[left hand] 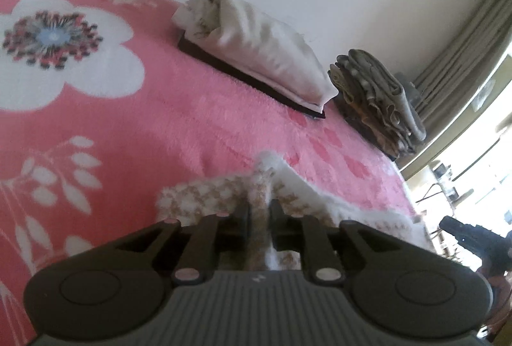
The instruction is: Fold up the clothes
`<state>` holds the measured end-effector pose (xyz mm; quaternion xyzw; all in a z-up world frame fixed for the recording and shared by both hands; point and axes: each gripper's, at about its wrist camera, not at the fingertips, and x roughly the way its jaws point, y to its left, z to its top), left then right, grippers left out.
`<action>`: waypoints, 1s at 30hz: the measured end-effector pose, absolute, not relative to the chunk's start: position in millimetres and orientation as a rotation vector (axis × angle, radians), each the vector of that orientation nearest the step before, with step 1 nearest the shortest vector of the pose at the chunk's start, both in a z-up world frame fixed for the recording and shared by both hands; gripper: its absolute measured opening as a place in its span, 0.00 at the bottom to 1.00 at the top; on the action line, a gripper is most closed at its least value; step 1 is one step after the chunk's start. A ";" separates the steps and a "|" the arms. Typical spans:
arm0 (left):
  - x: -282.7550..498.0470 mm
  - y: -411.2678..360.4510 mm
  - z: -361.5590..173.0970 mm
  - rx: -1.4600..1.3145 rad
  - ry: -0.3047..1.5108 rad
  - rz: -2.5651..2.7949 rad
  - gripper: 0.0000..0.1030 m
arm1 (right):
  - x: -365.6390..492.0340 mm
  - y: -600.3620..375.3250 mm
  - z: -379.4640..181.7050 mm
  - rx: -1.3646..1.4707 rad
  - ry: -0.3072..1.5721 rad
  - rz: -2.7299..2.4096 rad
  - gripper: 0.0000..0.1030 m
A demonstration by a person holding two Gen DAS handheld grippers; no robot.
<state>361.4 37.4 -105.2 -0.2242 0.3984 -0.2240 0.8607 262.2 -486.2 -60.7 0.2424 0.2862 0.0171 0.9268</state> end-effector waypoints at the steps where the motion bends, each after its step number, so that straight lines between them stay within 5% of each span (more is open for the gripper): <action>1: 360.0 40.7 -103.8 -0.488 0.843 -0.468 0.18 | 262.4 -472.6 -50.6 0.419 0.578 0.099 0.23; 3: 355.4 48.5 -100.3 -0.523 0.847 -0.470 0.26 | 269.5 -442.1 -41.5 0.268 0.610 0.213 0.40; 7: 319.0 68.9 -85.6 -0.551 0.840 -0.479 0.48 | 284.4 -371.7 -41.3 -0.005 0.689 0.384 0.51; 9: 294.5 80.7 -79.3 -0.568 0.847 -0.497 0.51 | 289.7 -350.0 -43.1 -0.083 0.697 0.399 0.52; 19: 188.4 99.8 -73.7 -0.461 0.929 -0.664 0.61 | 185.2 -399.1 -40.8 0.391 0.639 0.255 0.56; 23: 178.2 90.1 -94.0 -0.489 0.989 -0.626 0.39 | 109.5 -441.8 -59.7 0.571 0.653 0.094 0.58; 25: 175.9 91.4 -98.7 -0.518 1.016 -0.605 0.13 | 76.5 -459.4 -73.1 0.661 0.668 0.025 0.58; 30: 170.9 113.6 -68.6 -0.468 0.978 -0.597 0.08 | 18.0 -480.8 -77.6 0.697 0.662 -0.099 0.58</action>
